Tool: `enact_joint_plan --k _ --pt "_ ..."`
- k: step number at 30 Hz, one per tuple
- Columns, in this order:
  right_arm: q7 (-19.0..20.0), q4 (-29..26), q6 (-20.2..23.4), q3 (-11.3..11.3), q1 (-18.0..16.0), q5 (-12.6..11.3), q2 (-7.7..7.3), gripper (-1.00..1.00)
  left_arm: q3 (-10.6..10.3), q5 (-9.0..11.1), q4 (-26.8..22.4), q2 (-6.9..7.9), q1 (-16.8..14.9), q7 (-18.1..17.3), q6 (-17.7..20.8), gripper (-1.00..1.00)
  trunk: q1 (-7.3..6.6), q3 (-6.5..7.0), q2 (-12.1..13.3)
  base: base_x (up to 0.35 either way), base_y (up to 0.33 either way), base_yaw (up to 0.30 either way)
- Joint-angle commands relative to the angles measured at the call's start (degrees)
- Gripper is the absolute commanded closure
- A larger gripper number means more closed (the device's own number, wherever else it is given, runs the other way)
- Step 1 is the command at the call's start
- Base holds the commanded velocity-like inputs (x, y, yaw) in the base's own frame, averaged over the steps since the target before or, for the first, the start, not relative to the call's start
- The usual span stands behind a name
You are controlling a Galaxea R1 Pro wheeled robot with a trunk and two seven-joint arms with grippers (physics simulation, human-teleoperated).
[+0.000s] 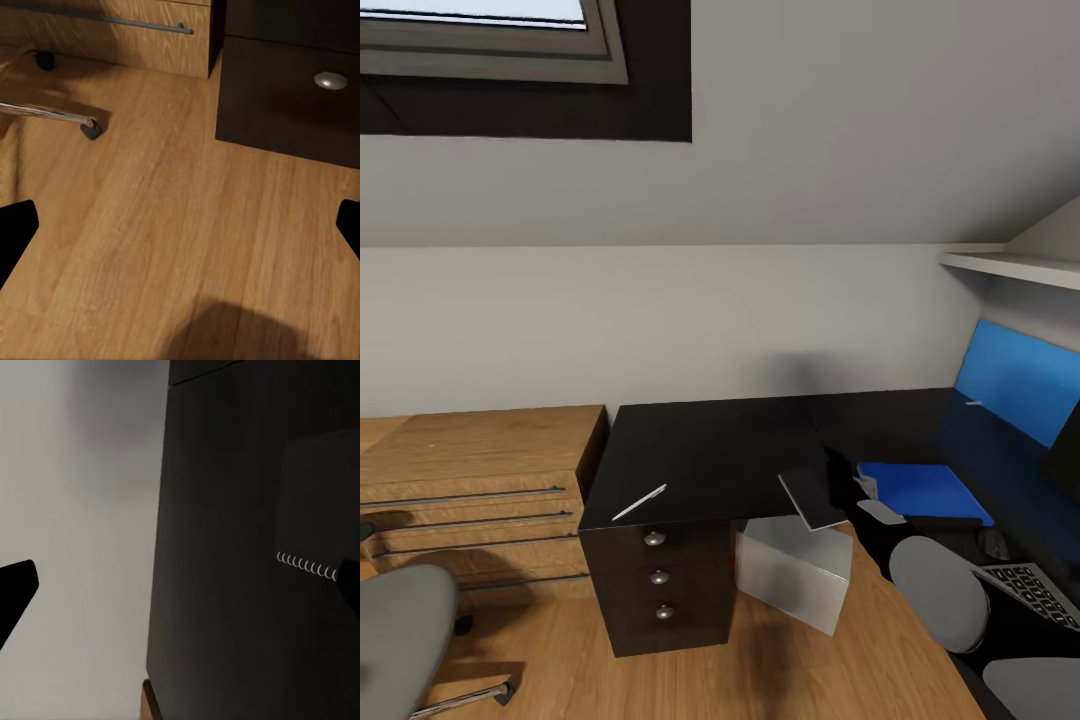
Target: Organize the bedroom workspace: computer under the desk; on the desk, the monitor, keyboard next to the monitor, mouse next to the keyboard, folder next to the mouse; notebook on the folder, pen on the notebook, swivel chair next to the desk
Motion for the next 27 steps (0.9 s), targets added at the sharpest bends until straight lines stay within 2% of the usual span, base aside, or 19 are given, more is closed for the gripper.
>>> enact_joint_plan --k 1,8,18,27 --pt "0.2 0.0 0.2 0.0 0.0 -0.6 -0.02 -1.0 -0.3 0.1 -0.2 0.06 -0.1 0.6 -0.1 -1.0 0.0 -0.07 -0.1 0.0 0.0 0.0" --pt "0.2 0.1 0.2 0.0 0.0 -0.5 -0.02 -1.0 0.7 0.1 -0.2 0.03 -0.1 0.6 -0.1 -1.0 0.0 -0.07 -0.1 -0.021 0.0 0.0" --pt "0.2 0.1 0.1 0.0 0.0 -0.5 -0.08 -1.0 1.0 0.1 -0.2 0.07 -0.1 0.6 -0.2 -1.0 0.0 -0.07 -0.1 -0.228 0.0 0.0" --pt "0.2 0.1 0.1 0.0 0.0 -0.5 -0.1 -1.0 1.0 0.1 -0.2 0.06 -0.1 0.6 -0.1 -1.0 0.22 -0.25 -0.5 -0.059 0.0 0.0"
